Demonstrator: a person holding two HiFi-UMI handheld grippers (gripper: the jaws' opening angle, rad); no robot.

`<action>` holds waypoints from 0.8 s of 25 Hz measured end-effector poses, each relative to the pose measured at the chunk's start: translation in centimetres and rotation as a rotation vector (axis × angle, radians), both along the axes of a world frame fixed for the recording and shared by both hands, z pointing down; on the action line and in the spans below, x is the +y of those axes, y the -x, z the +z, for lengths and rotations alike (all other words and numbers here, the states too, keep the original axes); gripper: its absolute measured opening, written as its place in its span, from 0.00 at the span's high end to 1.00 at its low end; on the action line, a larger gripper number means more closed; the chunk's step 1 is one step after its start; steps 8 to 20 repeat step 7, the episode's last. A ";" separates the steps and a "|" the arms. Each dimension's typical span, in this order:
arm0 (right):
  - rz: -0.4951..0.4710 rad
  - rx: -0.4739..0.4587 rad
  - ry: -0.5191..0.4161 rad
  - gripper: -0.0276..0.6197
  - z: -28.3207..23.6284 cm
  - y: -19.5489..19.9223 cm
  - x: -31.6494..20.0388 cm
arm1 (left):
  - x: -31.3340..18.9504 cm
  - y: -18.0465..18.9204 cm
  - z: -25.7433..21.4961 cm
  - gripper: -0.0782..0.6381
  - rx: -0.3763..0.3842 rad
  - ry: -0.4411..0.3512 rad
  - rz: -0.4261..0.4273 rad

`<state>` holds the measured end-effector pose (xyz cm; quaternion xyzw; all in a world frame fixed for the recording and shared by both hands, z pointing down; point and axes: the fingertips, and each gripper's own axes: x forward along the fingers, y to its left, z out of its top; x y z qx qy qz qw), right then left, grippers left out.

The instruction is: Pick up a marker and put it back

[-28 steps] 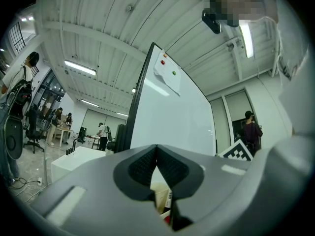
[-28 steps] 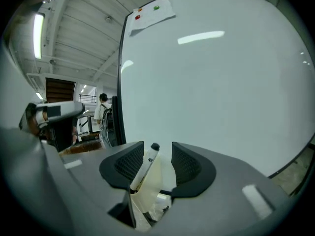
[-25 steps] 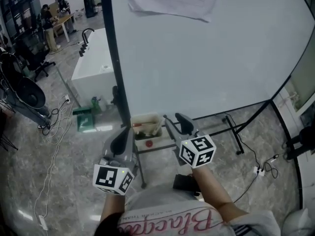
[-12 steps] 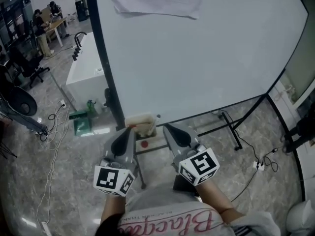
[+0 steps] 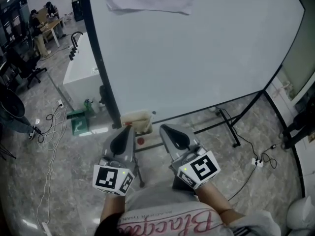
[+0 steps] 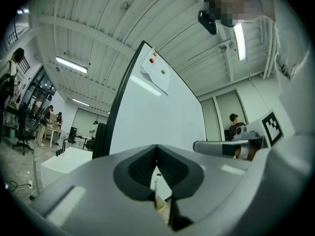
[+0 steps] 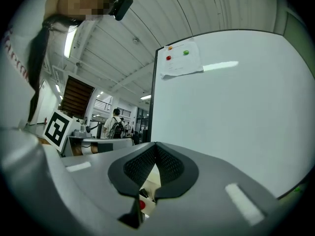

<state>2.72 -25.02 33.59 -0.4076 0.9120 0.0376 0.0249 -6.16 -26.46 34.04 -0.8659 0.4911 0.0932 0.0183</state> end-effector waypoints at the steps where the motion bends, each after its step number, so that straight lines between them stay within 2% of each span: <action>1: -0.001 -0.003 -0.001 0.96 0.0 0.0 0.2 | 0.1 -0.1 0.0 0.89 -0.001 -0.001 0.002; 20: -0.005 -0.014 0.010 0.96 0.2 -0.2 0.7 | 0.7 -0.4 -0.2 0.89 0.000 -0.003 0.005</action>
